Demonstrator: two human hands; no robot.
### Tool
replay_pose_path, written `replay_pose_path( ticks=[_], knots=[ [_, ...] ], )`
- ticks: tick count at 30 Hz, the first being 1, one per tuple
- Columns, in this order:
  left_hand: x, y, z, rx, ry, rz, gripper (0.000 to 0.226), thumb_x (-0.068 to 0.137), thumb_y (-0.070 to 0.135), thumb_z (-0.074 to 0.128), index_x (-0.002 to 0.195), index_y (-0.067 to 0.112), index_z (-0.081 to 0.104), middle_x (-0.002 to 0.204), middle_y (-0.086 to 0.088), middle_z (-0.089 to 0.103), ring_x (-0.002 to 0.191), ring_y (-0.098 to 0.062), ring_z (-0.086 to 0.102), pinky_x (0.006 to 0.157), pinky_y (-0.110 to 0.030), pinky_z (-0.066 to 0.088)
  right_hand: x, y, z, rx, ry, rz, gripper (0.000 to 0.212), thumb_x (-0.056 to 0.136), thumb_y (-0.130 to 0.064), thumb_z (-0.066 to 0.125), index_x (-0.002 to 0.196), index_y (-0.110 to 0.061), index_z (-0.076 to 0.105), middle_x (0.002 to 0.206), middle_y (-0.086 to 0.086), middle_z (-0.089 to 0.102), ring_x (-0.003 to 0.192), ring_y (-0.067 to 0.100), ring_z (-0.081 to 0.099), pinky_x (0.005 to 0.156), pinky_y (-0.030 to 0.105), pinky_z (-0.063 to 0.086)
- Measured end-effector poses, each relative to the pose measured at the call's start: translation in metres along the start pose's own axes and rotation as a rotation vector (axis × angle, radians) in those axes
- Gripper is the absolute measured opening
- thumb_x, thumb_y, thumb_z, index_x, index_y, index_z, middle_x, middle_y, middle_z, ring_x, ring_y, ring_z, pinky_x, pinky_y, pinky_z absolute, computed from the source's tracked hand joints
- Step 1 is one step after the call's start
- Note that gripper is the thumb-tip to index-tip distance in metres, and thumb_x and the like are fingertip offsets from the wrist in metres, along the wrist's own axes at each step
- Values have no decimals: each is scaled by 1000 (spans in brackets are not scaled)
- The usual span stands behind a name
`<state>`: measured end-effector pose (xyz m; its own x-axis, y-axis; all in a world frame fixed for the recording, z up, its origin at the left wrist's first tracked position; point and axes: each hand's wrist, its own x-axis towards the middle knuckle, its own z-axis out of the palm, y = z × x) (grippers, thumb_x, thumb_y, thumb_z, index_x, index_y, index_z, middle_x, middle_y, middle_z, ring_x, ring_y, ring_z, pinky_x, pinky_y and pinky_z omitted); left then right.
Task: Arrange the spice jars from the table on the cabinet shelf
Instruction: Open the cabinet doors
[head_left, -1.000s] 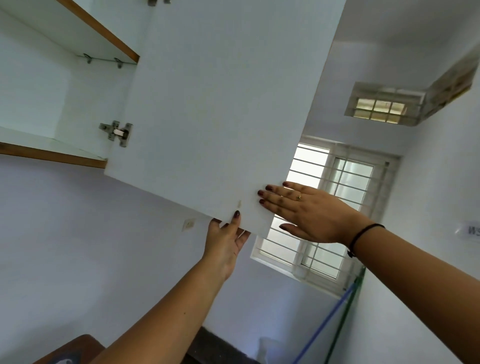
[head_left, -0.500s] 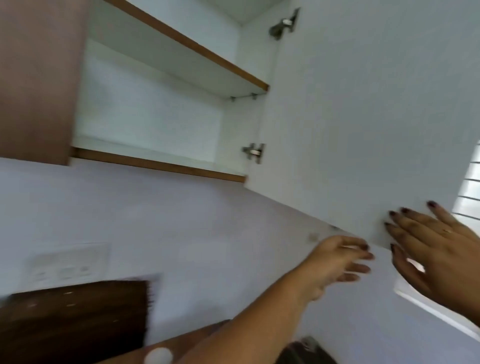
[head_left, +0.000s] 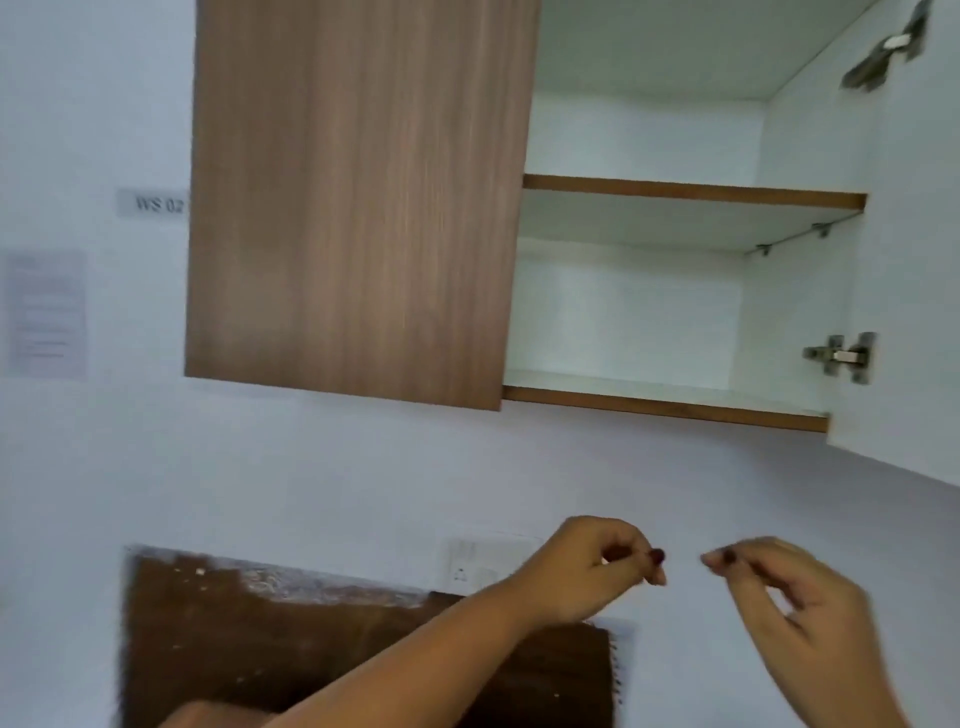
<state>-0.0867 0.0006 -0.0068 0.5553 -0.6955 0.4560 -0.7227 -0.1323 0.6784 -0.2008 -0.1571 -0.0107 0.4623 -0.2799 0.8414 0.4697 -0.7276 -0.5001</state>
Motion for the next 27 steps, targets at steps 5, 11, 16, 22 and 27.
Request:
replay_pose_path(
  ticks=[5, 11, 16, 22, 27],
  knots=[
    [-11, -7, -79, 703, 67, 218, 28, 98, 40, 49, 98, 22, 70, 100, 7, 70, 93, -9, 58, 85, -38, 50, -14, -18, 98, 418, -97, 343, 36, 92, 0, 56, 70, -22, 74, 75, 1, 75, 79, 18, 71, 74, 26, 54],
    [28, 0, -161, 1320, 3, 527, 32, 99, 32, 42, 101, 20, 71, 98, 4, 70, 91, -16, 61, 81, -35, 51, 1, -42, 191, 786, 126, 683, 30, 99, -10, 48, 79, -5, 70, 78, 8, 74, 80, 29, 70, 69, 29, 53],
    [76, -8, -198, 1674, -56, 624, 37, 97, 27, 53, 132, 17, 61, 134, -4, 62, 130, -26, 53, 114, -41, 38, 22, -50, 257, 1118, 227, 914, 24, 100, -13, 50, 95, 0, 70, 88, 14, 75, 87, 30, 72, 89, 40, 56],
    [99, -11, -219, 1883, -147, 340, 58, 103, 46, 31, 152, 15, 34, 160, -7, 31, 152, -28, 14, 124, -50, 2, 58, -46, 295, 1563, 125, 1044, 45, 106, -33, 30, 140, -9, 48, 142, 9, 51, 134, 28, 45, 116, 41, 31],
    [115, -17, -222, 2055, -200, 396, 57, 105, 43, 23, 152, 12, 34, 159, -10, 32, 152, -33, 11, 119, -50, -13, 85, -46, 306, 1738, 192, 1014, 51, 105, -41, 26, 145, -12, 40, 148, 7, 44, 140, 27, 37, 118, 41, 25]
  ],
)
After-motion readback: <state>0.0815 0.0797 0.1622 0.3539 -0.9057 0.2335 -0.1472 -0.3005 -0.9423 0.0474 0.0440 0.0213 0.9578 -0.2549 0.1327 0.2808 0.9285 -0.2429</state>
